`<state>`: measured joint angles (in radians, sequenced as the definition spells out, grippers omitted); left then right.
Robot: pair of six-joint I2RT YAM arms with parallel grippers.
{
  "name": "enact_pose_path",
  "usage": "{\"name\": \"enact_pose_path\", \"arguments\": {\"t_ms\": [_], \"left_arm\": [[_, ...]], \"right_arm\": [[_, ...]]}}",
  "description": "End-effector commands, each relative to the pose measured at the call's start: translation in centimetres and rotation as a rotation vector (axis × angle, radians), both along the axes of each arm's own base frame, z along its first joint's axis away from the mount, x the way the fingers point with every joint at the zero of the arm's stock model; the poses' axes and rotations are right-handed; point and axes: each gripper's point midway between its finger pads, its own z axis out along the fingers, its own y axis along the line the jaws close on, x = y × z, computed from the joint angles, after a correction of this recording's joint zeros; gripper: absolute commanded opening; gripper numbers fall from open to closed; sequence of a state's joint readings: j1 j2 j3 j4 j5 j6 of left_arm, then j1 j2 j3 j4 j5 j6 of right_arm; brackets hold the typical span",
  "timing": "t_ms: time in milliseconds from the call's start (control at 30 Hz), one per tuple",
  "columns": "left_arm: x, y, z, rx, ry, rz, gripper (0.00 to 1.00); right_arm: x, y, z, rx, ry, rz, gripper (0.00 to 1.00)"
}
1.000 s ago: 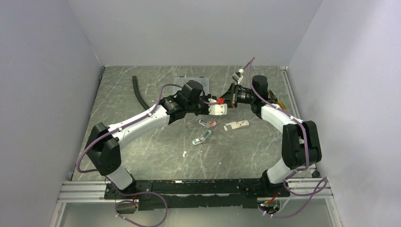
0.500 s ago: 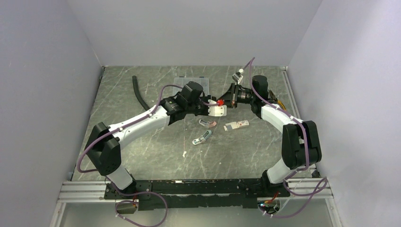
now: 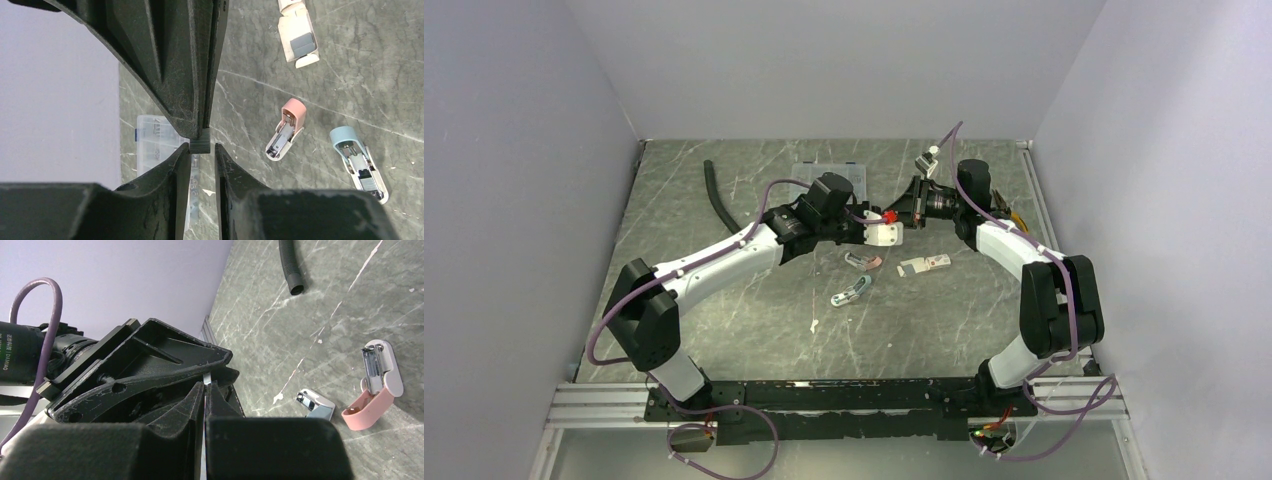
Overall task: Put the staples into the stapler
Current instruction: Adjust the staple.
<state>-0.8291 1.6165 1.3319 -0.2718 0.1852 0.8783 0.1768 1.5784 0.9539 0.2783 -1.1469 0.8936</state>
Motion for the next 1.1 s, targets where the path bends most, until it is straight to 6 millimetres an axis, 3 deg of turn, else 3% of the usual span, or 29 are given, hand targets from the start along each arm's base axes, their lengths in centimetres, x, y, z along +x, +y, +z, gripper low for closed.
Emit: {"name": "enact_pose_path", "arguments": {"t_ms": [0,367,567,867,1067], "left_arm": [[-0.1,-0.5,2.3,-0.046,-0.047,-0.016,0.28],[0.0,-0.7,2.5,-0.046,-0.034,-0.017,0.21],[-0.4,-0.7,2.2,-0.046,-0.021,-0.027,0.17],[-1.9,0.3,0.7,-0.052,0.043,-0.034,0.16],[-4.7,3.0,-1.3,-0.012,0.184,-0.061,0.17]], "right_arm": [[0.2,-0.2,0.5,0.007,-0.034,0.001,0.04],[0.1,-0.2,0.5,0.006,-0.037,0.000,0.05],[0.2,-0.4,0.5,-0.002,-0.051,-0.002,0.18],[0.4,-2.3,0.7,-0.022,-0.097,-0.029,0.29],[1.5,-5.4,-1.3,-0.254,-0.250,-0.096,0.29]]}}
